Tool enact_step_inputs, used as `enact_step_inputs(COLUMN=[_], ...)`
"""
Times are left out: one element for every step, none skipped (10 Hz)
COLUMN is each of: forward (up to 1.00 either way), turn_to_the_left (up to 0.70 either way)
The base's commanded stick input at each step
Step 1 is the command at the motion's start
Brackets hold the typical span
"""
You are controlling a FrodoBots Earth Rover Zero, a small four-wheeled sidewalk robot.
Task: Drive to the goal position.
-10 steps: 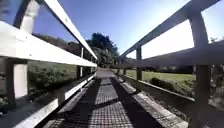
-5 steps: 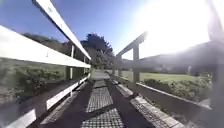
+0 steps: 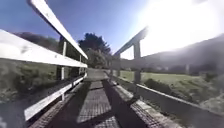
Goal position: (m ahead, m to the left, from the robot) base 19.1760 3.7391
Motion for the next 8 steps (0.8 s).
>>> enact_step_inputs(forward=[0.50,0.50,0.50,0.50,0.50,0.50,0.50,0.50], turn_to_the_left=[0.09,0.00,0.00,0.00,0.00,0.00,0.00,0.00])
